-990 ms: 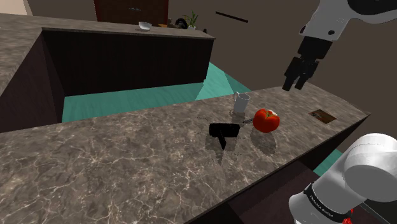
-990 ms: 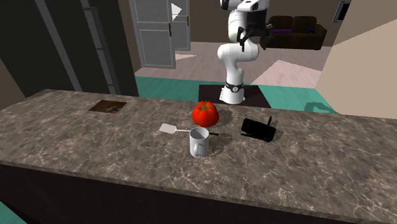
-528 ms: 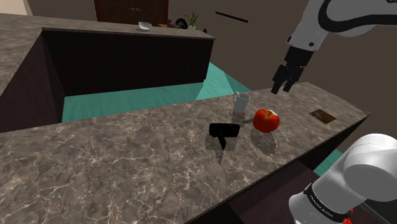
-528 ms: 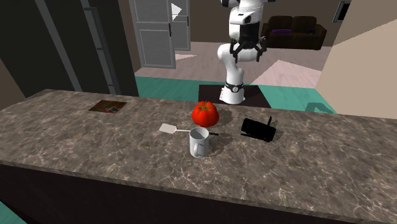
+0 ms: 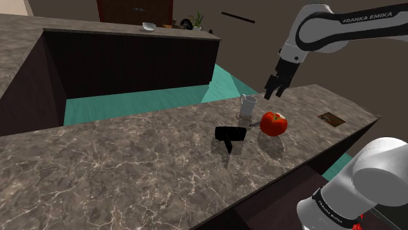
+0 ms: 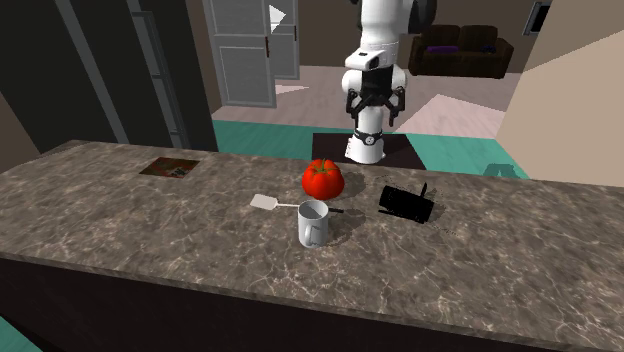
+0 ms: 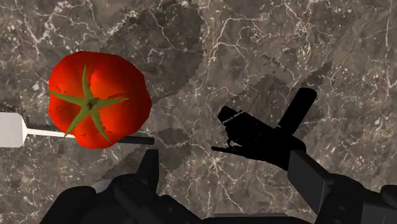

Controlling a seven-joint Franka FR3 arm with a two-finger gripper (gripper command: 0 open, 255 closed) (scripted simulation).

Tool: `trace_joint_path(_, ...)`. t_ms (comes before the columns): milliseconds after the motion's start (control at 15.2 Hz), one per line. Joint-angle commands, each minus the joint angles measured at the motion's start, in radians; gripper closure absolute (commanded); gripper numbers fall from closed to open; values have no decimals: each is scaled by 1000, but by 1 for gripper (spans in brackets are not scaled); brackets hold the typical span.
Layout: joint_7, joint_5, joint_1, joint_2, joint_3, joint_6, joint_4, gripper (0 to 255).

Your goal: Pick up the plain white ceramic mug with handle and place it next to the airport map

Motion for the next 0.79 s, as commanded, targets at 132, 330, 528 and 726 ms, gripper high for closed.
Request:
trace_joint_path(132,-62,-5,-6,147,-41,116,45,0)
trace_joint_path(330,-106,5,-7,256,-66,188,91,0)
trace_joint_path(528,-153,24,-11,368,-86,250,149,0)
trace_joint_path(726,-201,53,-18,482,-101,302,219,0)
